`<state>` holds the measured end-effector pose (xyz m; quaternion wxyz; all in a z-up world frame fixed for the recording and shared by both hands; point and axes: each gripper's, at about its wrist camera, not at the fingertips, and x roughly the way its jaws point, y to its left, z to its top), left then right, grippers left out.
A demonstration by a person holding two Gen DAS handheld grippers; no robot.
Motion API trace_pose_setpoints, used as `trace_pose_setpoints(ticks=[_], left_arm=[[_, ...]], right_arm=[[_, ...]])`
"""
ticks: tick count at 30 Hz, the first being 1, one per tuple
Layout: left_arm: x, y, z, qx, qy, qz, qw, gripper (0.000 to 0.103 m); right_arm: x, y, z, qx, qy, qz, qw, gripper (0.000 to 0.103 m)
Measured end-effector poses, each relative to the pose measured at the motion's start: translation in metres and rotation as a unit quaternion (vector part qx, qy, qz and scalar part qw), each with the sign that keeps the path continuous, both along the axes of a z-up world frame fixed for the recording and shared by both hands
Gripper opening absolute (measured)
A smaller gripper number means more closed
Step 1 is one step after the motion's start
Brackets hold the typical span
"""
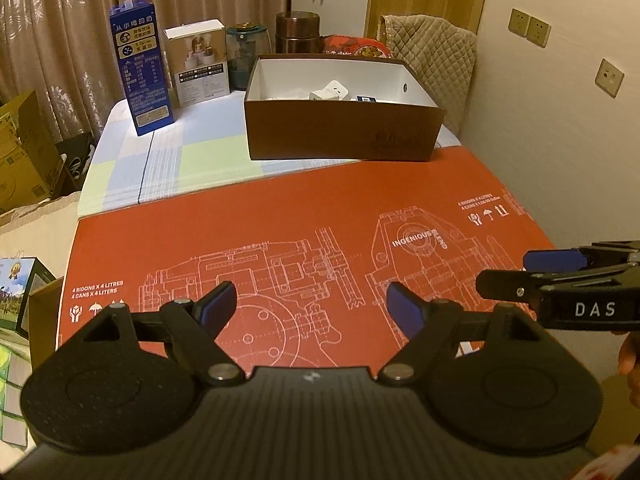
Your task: Organize rigid objects
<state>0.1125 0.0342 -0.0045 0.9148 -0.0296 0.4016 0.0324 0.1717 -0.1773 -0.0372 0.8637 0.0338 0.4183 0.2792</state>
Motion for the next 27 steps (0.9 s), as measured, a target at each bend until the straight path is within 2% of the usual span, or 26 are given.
trace_pose_setpoints(ticks=[27], left_arm=[[-0.025,0.003,0.005,0.001,-0.01,-0.001,1.0,0.08]], right_arm=[[-0.027,0.011,-0.001,-0.001,-0.001,0.002,1.0,0.066]])
